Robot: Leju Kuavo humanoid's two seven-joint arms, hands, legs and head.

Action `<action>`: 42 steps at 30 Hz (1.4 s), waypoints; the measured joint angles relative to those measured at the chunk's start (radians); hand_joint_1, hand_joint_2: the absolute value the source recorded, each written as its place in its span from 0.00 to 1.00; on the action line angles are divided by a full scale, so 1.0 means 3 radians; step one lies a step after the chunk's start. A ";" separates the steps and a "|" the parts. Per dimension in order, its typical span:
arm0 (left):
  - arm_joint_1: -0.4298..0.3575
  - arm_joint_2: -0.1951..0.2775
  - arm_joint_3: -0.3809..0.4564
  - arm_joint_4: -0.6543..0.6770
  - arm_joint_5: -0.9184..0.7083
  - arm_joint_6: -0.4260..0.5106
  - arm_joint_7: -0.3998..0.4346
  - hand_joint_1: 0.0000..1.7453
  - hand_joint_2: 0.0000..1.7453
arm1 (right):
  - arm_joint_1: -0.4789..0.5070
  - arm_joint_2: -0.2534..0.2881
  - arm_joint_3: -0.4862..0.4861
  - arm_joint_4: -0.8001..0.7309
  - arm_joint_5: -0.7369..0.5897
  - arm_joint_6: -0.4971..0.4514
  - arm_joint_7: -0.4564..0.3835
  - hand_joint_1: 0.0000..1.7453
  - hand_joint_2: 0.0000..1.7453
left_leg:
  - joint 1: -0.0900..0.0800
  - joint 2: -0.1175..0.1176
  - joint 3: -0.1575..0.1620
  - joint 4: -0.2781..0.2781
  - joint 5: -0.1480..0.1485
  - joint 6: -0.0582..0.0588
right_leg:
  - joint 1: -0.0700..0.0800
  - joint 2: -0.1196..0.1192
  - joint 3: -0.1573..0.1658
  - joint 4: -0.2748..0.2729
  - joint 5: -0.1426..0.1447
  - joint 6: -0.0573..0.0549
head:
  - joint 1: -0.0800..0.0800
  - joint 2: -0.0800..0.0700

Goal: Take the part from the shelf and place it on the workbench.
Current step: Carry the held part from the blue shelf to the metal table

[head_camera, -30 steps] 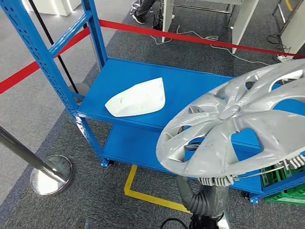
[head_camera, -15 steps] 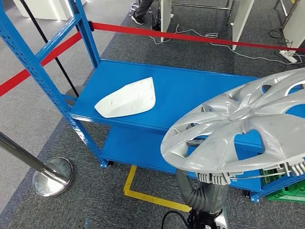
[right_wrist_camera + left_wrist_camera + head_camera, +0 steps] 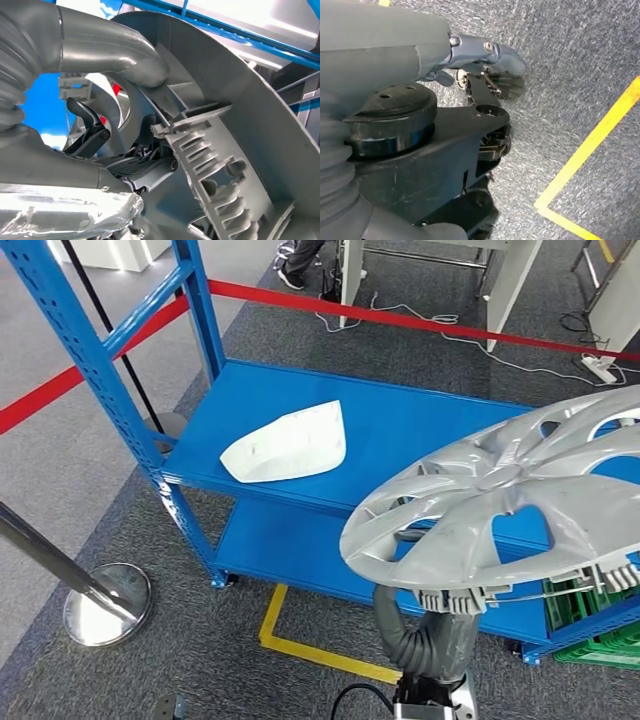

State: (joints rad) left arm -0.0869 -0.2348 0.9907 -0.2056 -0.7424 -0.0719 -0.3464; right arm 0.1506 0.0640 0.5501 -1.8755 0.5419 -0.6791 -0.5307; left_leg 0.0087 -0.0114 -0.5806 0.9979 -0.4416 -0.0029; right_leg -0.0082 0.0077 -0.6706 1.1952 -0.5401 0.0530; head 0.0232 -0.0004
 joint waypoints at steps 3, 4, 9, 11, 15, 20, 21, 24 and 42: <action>0.0003 0.0001 0.0001 0.0000 -0.0008 -0.0004 0.0012 0.00 1.00 | 0.0002 -0.0001 -0.0012 0.0026 0.0142 -0.0003 0.0010 1.00 1.00 | -0.0003 0.0002 0.0005 0.0001 -0.0003 0.0004 | -0.0002 0.0000 -0.0195 0.0396 -0.0095 0.0010 | 0.0002 0.0000; 0.0003 0.0001 0.0001 0.0000 -0.0016 -0.0006 0.0015 0.00 1.00 | 0.0003 -0.0002 -0.0016 0.0035 0.0215 -0.0004 0.0019 1.00 1.00 | -0.0001 0.0001 0.0011 0.0002 -0.0007 0.0002 | -0.0004 -0.0001 -0.0146 0.0290 -0.0006 0.0010 | 0.0001 0.0000; 0.0000 0.0003 0.0001 0.0000 -0.0048 -0.0029 0.0018 0.00 1.00 | -0.0003 -0.0010 -0.0023 0.0048 0.0526 -0.0007 0.0014 1.00 1.00 | -0.0019 -0.0010 0.0030 0.0010 -0.0023 -0.0065 | -0.0007 0.0014 0.0238 -0.0488 0.0287 -0.0035 | -0.0011 0.0000; -0.0002 0.0003 0.0003 0.0000 -0.0035 -0.0038 0.0017 0.00 1.00 | 0.0000 -0.0011 -0.0024 0.0049 0.0537 -0.0004 0.0023 1.00 1.00 | -0.0014 -0.0009 0.0030 0.0000 -0.0019 -0.0095 | -0.0003 0.0022 0.0231 -0.0493 0.0299 -0.0087 | -0.0024 0.0000; -0.0008 -0.0001 0.0055 0.0000 0.0056 -0.0070 -0.0032 0.00 1.00 | 0.0010 -0.0014 -0.0019 0.0049 0.0436 0.0021 0.0106 1.00 1.00 | -0.0006 0.0001 -0.0185 0.0454 -0.0292 -0.0147 | -0.0010 0.0013 0.0229 -0.0503 0.0308 -0.0157 | -0.0046 0.0000; -0.0001 -0.0001 0.0129 0.0000 0.0110 -0.0149 0.0005 0.00 1.00 | 0.0026 -0.0027 -0.0017 0.0064 0.0342 0.0058 0.0172 1.00 1.00 | -0.0009 0.0001 -0.0340 0.0726 -0.0252 -0.0124 | 0.0000 0.0016 0.0225 -0.0503 0.0310 -0.0167 | -0.0049 0.0000; -0.0003 -0.0001 0.0141 0.0000 0.0117 -0.0179 0.0027 0.00 1.00 | 0.0025 -0.0028 -0.0016 0.0068 0.0328 0.0075 0.0181 1.00 1.00 | -0.0012 0.0002 -0.0230 0.0503 -0.0133 -0.0106 | 0.0001 0.0018 0.0228 -0.0503 0.0310 -0.0164 | -0.0049 0.0000; -0.0013 -0.0004 0.0166 0.0000 0.0138 -0.0263 0.0088 0.00 1.00 | 0.0016 -0.0029 -0.0012 0.0074 0.0292 0.0128 0.0205 1.00 1.00 | -0.0025 -0.0001 -0.0013 0.0042 -0.0001 -0.0072 | 0.0017 0.0020 0.0217 -0.0496 0.0312 -0.0120 | -0.0050 0.0000; -0.0006 -0.0004 0.0230 0.0000 0.0070 -0.0284 0.0170 0.00 1.00 | -0.0057 -0.0031 0.0010 0.0172 0.0190 0.0227 0.0234 1.00 1.00 | -0.0017 -0.0002 -0.0091 -0.0012 0.0153 -0.0108 | -0.0007 0.0021 0.0357 -0.0527 0.0241 -0.0083 | -0.0021 0.0000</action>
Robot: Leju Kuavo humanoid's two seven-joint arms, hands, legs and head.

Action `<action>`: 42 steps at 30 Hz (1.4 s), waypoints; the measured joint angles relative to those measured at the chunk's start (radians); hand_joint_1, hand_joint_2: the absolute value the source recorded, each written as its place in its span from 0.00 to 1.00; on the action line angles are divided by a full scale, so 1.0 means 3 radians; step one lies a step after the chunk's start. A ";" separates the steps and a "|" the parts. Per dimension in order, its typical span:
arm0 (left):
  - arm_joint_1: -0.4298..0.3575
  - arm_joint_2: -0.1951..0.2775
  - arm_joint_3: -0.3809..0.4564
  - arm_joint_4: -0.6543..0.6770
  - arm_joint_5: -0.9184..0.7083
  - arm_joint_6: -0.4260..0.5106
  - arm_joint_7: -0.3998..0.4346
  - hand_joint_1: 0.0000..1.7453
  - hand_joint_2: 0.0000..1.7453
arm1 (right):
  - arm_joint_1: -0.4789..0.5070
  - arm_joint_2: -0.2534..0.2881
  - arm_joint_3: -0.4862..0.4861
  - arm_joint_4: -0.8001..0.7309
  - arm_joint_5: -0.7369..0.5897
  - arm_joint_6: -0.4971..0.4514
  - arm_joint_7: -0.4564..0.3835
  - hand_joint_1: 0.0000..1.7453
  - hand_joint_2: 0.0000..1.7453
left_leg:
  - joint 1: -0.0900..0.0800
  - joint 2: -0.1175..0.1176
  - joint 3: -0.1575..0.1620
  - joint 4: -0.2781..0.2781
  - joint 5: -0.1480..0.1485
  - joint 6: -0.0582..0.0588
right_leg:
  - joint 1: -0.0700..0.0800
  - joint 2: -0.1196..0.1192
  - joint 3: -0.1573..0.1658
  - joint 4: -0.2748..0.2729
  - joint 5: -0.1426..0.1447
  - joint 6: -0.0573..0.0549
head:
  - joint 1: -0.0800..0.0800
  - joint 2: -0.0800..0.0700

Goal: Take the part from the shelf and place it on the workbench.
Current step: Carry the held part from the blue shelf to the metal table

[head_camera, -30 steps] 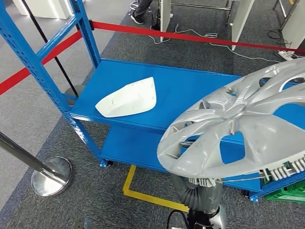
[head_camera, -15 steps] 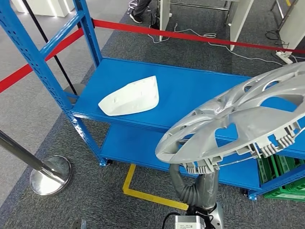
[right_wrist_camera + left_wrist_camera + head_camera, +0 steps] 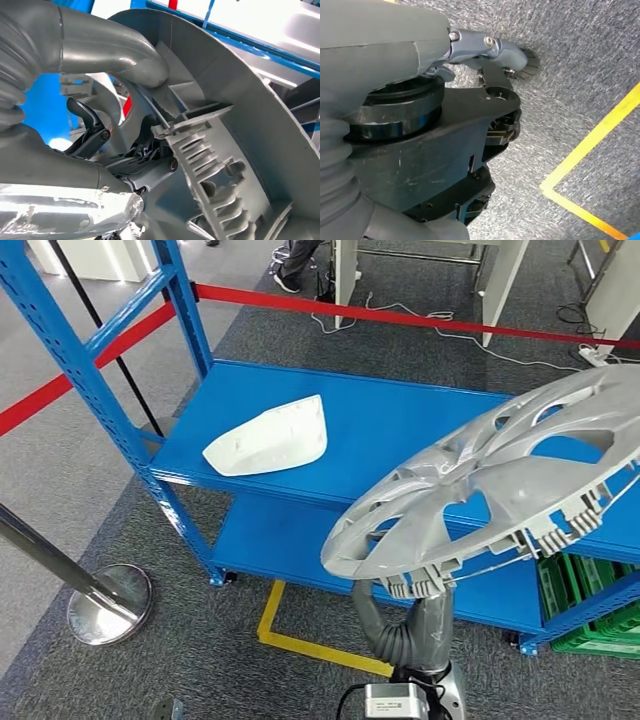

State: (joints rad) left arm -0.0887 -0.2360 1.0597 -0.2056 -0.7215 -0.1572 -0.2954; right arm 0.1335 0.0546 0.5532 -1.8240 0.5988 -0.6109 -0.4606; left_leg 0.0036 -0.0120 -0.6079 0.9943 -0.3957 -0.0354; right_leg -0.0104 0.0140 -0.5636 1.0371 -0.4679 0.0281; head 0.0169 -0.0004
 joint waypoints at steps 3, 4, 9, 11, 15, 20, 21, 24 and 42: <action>-0.0001 0.0004 0.0000 0.0000 -0.0001 0.0000 -0.0004 0.00 1.00 | -0.0009 0.0000 0.0001 0.0005 -0.0001 0.0001 0.0001 1.00 1.00 | 0.0008 0.0004 -0.0144 0.0313 -0.0279 -0.0043 | -0.0009 -0.0015 -0.0075 -0.0008 0.0071 -0.0068 | -0.0013 0.0000; -0.0001 0.0006 0.0000 0.0000 -0.0001 0.0000 -0.0004 0.00 1.00 | -0.0011 0.0000 0.0001 0.0007 -0.0001 0.0002 0.0001 1.00 1.00 | 0.0009 0.0005 -0.0229 0.0542 -0.0430 -0.0053 | -0.0007 -0.0017 -0.0111 -0.0007 0.0095 -0.0077 | -0.0019 0.0000; -0.0005 0.0008 0.0000 0.0000 -0.0001 0.0000 -0.0004 0.00 1.00 | -0.0013 0.0000 0.0001 0.0020 -0.0002 0.0002 0.0002 1.00 1.00 | 0.0008 0.0005 -0.0039 0.0592 -0.0488 -0.0031 | 0.0006 -0.0018 -0.0277 -0.0004 0.0228 -0.0061 | -0.0020 0.0000; -0.0021 0.0006 -0.0001 0.0000 -0.0001 -0.0001 -0.0004 0.00 1.00 | -0.0017 0.0000 0.0001 0.0021 -0.0002 0.0002 0.0002 1.00 1.00 | 0.0003 0.0004 0.0255 0.0145 -0.0385 -0.0007 | 0.0014 -0.0017 -0.0320 0.0000 0.0277 -0.0035 | -0.0020 0.0000; -0.0019 0.0006 0.0000 0.0000 -0.0001 -0.0001 -0.0004 0.00 1.00 | -0.0022 0.0000 0.0007 0.0026 -0.0001 0.0003 0.0002 1.00 1.00 | -0.0020 0.0003 0.0308 -0.0047 -0.0293 0.0063 | 0.0001 -0.0024 -0.0358 -0.0037 0.0378 0.0048 | -0.0025 0.0000; -0.0012 0.0008 -0.0002 0.0000 -0.0019 -0.0001 -0.0008 0.00 1.00 | -0.0026 0.0000 0.0007 0.0035 -0.0002 -0.0001 0.0000 1.00 1.00 | -0.0012 0.0025 0.0165 -0.0059 -0.0137 0.0139 | -0.0006 -0.0027 -0.0581 0.0656 -0.0206 0.0107 | -0.0012 0.0000; -0.0011 0.0008 -0.0002 0.0000 -0.0027 -0.0001 -0.0008 0.00 1.00 | -0.0027 0.0000 0.0007 0.0038 -0.0005 -0.0002 0.0000 1.00 1.00 | -0.0013 0.0027 0.0126 -0.0057 -0.0107 0.0139 | -0.0004 -0.0027 -0.0603 0.0833 -0.0287 0.0112 | -0.0012 0.0000; -0.0011 0.0008 -0.0003 0.0000 -0.0035 -0.0002 -0.0008 0.00 1.00 | -0.0030 0.0000 0.0007 0.0044 -0.0014 -0.0002 -0.0001 1.00 1.00 | -0.0011 0.0030 0.0012 -0.0051 -0.0018 0.0120 | -0.0005 -0.0028 -0.0319 0.0681 -0.0170 0.0113 | -0.0013 0.0000; -0.0031 0.0007 -0.0003 0.0000 -0.0040 -0.0013 -0.0030 0.00 1.00 | -0.0066 0.0002 0.0006 0.0048 -0.0015 -0.0026 -0.0023 1.00 1.00 | -0.0018 0.0021 0.0306 0.0176 -0.0329 0.0007 | 0.0036 -0.0021 -0.0288 -0.0051 0.0274 -0.0057 | -0.0028 0.0000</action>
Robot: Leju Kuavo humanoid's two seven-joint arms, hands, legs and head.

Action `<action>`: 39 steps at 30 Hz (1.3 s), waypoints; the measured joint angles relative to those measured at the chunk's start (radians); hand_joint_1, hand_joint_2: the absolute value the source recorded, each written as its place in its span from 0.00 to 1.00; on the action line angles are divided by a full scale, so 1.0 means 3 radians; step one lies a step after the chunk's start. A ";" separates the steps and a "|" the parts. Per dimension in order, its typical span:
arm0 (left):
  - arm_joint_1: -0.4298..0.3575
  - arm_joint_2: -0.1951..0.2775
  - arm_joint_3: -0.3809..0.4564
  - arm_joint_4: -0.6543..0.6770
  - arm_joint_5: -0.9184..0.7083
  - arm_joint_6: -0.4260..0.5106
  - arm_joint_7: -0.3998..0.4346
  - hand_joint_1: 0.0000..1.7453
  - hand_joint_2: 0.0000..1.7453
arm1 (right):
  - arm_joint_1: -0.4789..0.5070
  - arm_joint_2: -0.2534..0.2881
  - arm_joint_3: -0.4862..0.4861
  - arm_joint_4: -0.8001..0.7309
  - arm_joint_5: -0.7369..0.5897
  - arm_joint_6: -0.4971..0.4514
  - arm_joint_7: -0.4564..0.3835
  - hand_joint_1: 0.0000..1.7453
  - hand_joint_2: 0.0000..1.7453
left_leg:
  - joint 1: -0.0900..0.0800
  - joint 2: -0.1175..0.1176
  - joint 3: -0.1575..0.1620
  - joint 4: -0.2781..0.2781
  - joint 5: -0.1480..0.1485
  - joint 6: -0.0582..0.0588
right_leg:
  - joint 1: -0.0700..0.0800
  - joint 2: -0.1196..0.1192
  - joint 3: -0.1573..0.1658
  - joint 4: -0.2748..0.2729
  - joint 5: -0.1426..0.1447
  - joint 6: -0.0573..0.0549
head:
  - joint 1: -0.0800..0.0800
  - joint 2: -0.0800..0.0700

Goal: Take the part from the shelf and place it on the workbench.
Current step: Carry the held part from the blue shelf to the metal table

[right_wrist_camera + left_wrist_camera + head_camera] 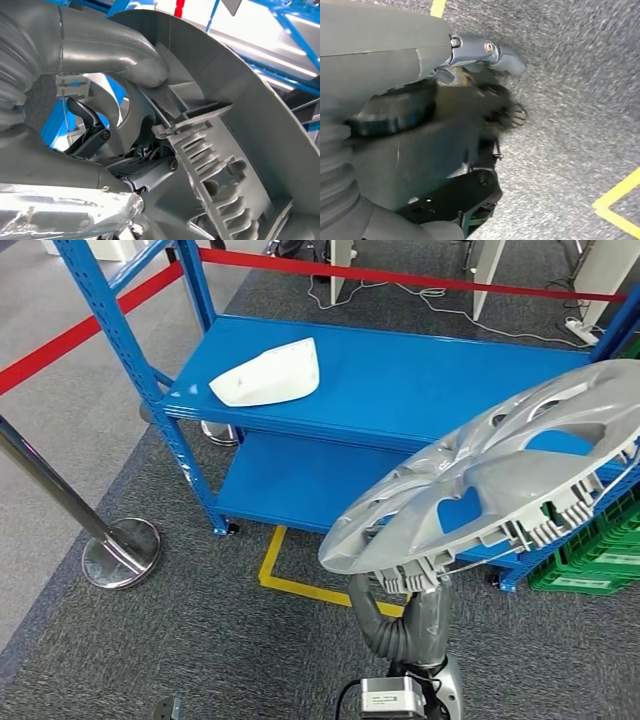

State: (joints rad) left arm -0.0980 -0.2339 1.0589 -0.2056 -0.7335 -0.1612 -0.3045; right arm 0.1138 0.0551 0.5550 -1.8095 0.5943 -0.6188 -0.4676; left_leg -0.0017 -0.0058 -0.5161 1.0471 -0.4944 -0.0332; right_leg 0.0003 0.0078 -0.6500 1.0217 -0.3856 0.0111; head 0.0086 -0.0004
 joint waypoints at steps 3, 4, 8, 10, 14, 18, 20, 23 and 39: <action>-0.0013 -0.0002 0.0000 0.0000 -0.0001 -0.0004 -0.0003 0.00 1.00 | -0.0008 0.0001 0.0000 -0.0001 0.0017 -0.0020 -0.0028 1.00 1.00 | -0.0023 -0.0004 0.0133 -0.0295 -0.0022 0.0049 | -0.0007 -0.0011 -0.0053 -0.0017 0.0103 0.0059 | 0.0004 0.0000; -0.0006 -0.0001 0.0001 0.0000 -0.0002 -0.0006 -0.0003 0.00 1.00 | -0.0007 0.0001 0.0000 0.0000 0.0024 -0.0029 -0.0037 1.00 1.00 | -0.0025 0.0000 0.0108 -0.0298 0.0008 0.0068 | -0.0015 -0.0011 -0.0071 -0.0018 0.0110 0.0079 | 0.0001 0.0000; 0.0014 0.0002 0.0002 0.0000 -0.0001 -0.0011 0.0000 0.00 1.00 | 0.0000 0.0001 0.0000 0.0001 0.0055 -0.0053 -0.0057 1.00 1.00 | -0.0015 0.0017 -0.0012 -0.0309 0.0139 0.0139 | -0.0027 -0.0012 -0.0236 0.0496 -0.0378 0.0132 | 0.0021 0.0000; 0.0013 0.0001 0.0002 0.0000 0.0001 -0.0010 0.0003 0.00 1.00 | -0.0001 0.0001 0.0000 0.0002 0.0061 -0.0057 -0.0058 1.00 1.00 | -0.0016 0.0020 -0.0097 -0.0302 0.0206 0.0141 | -0.0028 -0.0011 -0.0282 0.0871 -0.0544 0.0145 | 0.0023 0.0000; 0.0012 0.0001 0.0003 0.0000 0.0009 -0.0008 0.0015 0.00 1.00 | -0.0007 0.0001 0.0000 0.0005 0.0061 -0.0064 -0.0057 1.00 1.00 | -0.0014 0.0018 -0.0282 -0.0254 0.0324 0.0105 | -0.0030 -0.0013 0.0213 0.0434 -0.0332 0.0148 | 0.0024 0.0000; 0.0013 0.0000 0.0003 0.0000 0.0009 -0.0010 0.0017 0.00 1.00 | -0.0014 0.0002 0.0002 0.0005 0.0058 -0.0082 -0.0056 1.00 1.00 | -0.0019 0.0012 -0.0343 -0.0219 0.0415 0.0032 | -0.0012 0.0005 0.0483 -0.0024 -0.0411 0.0075 | 0.0018 0.0000; 0.0014 -0.0001 0.0004 0.0000 0.0009 -0.0010 0.0017 0.00 1.00 | -0.0015 0.0002 0.0001 0.0005 0.0058 -0.0092 -0.0056 1.00 1.00 | -0.0012 0.0012 -0.0372 -0.0196 0.0390 -0.0005 | -0.0015 0.0000 0.0433 -0.0024 -0.0361 0.0017 | 0.0016 0.0000; 0.0015 -0.0002 0.0004 0.0000 0.0009 -0.0010 0.0017 0.00 1.00 | -0.0013 0.0003 0.0001 0.0004 0.0058 -0.0111 -0.0056 1.00 1.00 | -0.0002 0.0012 -0.0520 0.0222 -0.0042 -0.0058 | -0.0022 -0.0005 0.0320 -0.0027 -0.0247 -0.0042 | -0.0007 0.0000; 0.0003 -0.0021 0.0005 0.0000 0.0001 0.0002 0.0018 0.00 1.00 | 0.0005 0.0013 0.0001 0.0001 0.0084 -0.0145 -0.0094 1.00 1.00 | -0.0017 0.0022 0.0009 -0.0319 0.0157 0.0144 | -0.0032 -0.0010 -0.0231 0.0566 -0.0409 0.0136 | 0.0011 0.0000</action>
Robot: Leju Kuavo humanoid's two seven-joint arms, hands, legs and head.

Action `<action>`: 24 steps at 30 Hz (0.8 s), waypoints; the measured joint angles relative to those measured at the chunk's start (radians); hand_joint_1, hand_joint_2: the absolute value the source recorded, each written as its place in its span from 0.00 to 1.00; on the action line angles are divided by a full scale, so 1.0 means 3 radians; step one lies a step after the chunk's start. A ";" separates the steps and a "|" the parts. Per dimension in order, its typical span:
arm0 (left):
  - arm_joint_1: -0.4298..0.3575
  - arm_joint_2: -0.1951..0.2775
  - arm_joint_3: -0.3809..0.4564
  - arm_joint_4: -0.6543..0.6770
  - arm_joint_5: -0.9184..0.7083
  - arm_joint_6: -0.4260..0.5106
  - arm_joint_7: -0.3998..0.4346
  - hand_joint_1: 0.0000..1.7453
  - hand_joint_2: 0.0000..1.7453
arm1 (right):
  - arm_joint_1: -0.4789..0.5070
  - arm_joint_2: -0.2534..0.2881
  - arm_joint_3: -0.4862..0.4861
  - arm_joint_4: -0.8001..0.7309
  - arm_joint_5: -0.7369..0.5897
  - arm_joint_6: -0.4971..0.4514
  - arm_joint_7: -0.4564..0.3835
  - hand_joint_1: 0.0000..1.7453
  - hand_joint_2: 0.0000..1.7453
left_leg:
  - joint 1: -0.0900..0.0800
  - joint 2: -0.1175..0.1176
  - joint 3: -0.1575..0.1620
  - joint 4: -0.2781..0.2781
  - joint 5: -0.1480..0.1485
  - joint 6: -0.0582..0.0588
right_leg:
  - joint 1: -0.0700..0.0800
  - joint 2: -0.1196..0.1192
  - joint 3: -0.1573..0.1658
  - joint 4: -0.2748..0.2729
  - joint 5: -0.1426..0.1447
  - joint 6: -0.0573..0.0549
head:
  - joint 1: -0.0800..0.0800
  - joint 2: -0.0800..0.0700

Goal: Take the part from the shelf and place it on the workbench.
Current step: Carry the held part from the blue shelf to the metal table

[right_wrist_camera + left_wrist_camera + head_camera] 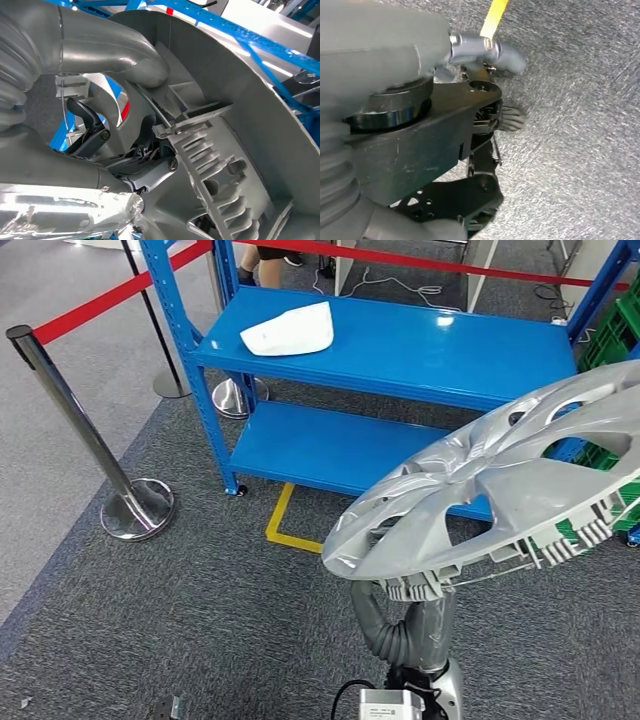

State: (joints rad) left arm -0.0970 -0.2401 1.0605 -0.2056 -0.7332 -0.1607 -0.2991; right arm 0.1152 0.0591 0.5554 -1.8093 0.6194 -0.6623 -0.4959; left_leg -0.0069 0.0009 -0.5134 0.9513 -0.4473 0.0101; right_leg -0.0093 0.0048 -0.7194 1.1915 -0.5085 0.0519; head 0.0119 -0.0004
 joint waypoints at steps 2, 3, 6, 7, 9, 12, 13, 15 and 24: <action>0.0001 -0.0001 0.0000 0.0000 -0.0001 -0.0001 0.0000 0.00 1.00 | 0.0000 0.0000 0.0000 0.0000 0.0009 -0.0006 -0.0011 1.00 1.00 | -0.0002 0.0000 -0.0077 0.0008 0.0060 0.0000 | 0.0001 0.0001 -0.0033 0.0323 -0.0124 0.0009 | -0.0001 0.0000; 0.0002 -0.0001 0.0000 0.0000 -0.0001 -0.0001 0.0000 0.00 1.00 | 0.0000 0.0000 0.0000 0.0000 0.0011 -0.0010 -0.0013 1.00 1.00 | -0.0002 0.0000 -0.0115 0.0014 0.0086 -0.0004 | 0.0001 0.0000 0.0031 0.0316 -0.0087 0.0008 | -0.0001 0.0000; 0.0001 -0.0003 0.0000 0.0000 -0.0004 -0.0001 0.0000 0.00 1.00 | -0.0006 0.0000 0.0000 0.0000 0.0017 -0.0017 -0.0023 1.00 1.00 | -0.0002 -0.0004 -0.0210 0.0051 0.0140 -0.0037 | 0.0002 -0.0002 0.0499 -0.0294 0.0073 -0.0006 | -0.0001 0.0000; 0.0001 -0.0003 0.0000 0.0000 -0.0007 -0.0002 -0.0001 0.00 1.00 | -0.0009 0.0000 0.0000 -0.0001 0.0022 -0.0023 -0.0032 1.00 1.00 | -0.0005 -0.0005 -0.0230 0.0061 0.0157 -0.0054 | 0.0006 0.0000 0.0621 -0.0476 0.0081 -0.0019 | -0.0003 0.0000; 0.0000 -0.0003 0.0000 0.0000 -0.0020 -0.0006 -0.0008 0.00 1.00 | -0.0012 0.0000 0.0001 -0.0003 0.0033 -0.0038 -0.0057 1.00 1.00 | -0.0009 -0.0006 -0.0257 0.0070 0.0192 -0.0091 | 0.0018 0.0009 0.0689 -0.0612 0.0063 -0.0054 | -0.0001 0.0000; -0.0001 -0.0001 0.0000 0.0000 -0.0033 -0.0010 -0.0023 0.00 1.00 | -0.0013 0.0000 0.0002 -0.0010 -0.0016 -0.0038 -0.0082 1.00 1.00 | -0.0001 -0.0007 -0.0306 0.0128 0.0157 -0.0144 | 0.0010 0.0010 0.0635 -0.0620 0.0114 -0.0126 | -0.0002 0.0000; -0.0001 0.0001 0.0000 0.0000 -0.0033 -0.0009 -0.0027 0.00 1.00 | -0.0013 0.0001 0.0003 -0.0012 -0.0046 -0.0034 -0.0083 1.00 1.00 | 0.0003 -0.0007 -0.0353 0.0239 0.0064 -0.0163 | 0.0004 0.0007 0.0618 -0.0624 0.0135 -0.0148 | -0.0008 0.0000; 0.0000 0.0002 0.0000 0.0000 -0.0034 -0.0006 -0.0037 0.00 1.00 | -0.0007 0.0002 0.0002 -0.0013 -0.0095 -0.0030 -0.0079 1.00 1.00 | 0.0010 -0.0008 -0.0513 0.0651 -0.0203 -0.0197 | 0.0004 0.0005 0.0574 -0.0622 0.0171 -0.0169 | -0.0021 0.0000; -0.0003 0.0000 0.0000 0.0000 -0.0034 -0.0002 -0.0052 0.00 1.00 | 0.0024 0.0008 0.0000 -0.0019 -0.0143 -0.0029 -0.0078 1.00 1.00 | 0.0002 -0.0012 -0.0058 0.0078 0.0013 -0.0139 | 0.0024 0.0010 0.0443 -0.0613 0.0273 -0.0100 | -0.0021 0.0000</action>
State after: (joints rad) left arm -0.0980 -0.2401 1.0605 -0.2056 -0.7435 -0.1614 -0.3147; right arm 0.1223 0.0614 0.5555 -1.8151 0.5766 -0.6709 -0.5192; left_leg -0.0063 -0.0026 -0.5309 0.9747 -0.4435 -0.0316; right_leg -0.0020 0.0080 -0.5865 1.0076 -0.4264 0.0220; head 0.0055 -0.0004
